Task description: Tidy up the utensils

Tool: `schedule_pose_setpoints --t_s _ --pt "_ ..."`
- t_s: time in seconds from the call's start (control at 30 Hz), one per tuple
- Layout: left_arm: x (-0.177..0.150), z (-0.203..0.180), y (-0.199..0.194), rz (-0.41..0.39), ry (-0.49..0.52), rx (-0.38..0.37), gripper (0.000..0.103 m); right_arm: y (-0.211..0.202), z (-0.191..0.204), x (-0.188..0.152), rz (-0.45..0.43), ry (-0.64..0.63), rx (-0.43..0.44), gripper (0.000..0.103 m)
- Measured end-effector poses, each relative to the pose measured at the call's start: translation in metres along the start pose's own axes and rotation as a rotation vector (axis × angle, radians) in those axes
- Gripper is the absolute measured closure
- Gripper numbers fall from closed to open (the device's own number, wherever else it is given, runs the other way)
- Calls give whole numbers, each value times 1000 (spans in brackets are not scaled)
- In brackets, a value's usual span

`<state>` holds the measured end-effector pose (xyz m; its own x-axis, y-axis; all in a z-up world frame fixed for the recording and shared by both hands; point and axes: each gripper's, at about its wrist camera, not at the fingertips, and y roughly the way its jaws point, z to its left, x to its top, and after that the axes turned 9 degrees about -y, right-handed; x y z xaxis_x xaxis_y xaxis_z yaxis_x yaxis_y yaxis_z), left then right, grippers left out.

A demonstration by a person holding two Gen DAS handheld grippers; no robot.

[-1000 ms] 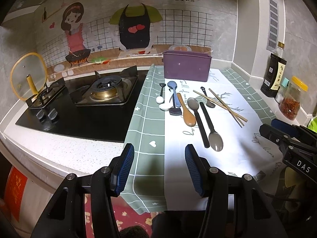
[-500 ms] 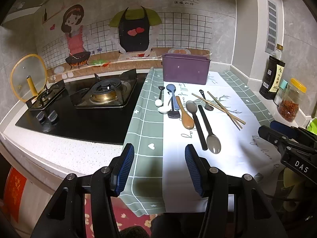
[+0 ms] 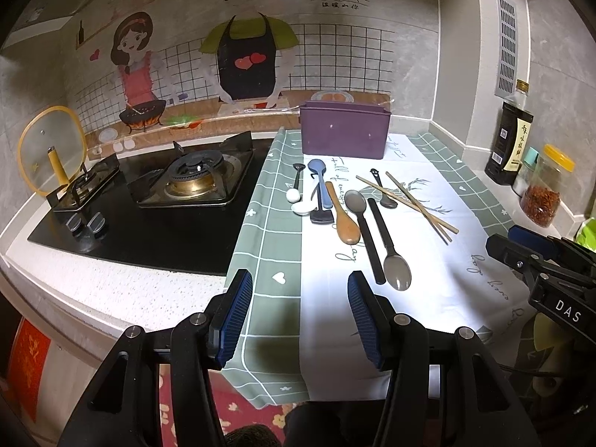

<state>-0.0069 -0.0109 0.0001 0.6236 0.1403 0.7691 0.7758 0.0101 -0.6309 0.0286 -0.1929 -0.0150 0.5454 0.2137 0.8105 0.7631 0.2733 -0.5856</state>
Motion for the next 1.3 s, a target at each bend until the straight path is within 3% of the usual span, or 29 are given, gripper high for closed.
schedule_pose_setpoints --t_s 1.0,1.17,1.3 --pt "3 6 -1 -6 11 2 49 -2 3 -1 -7 1 -1 59" --pt "21 4 13 -29 34 -4 49 1 -4 11 -44 -3 -26 59" --pt "57 5 39 -12 9 -71 49 14 -14 43 -86 -66 -76 59"
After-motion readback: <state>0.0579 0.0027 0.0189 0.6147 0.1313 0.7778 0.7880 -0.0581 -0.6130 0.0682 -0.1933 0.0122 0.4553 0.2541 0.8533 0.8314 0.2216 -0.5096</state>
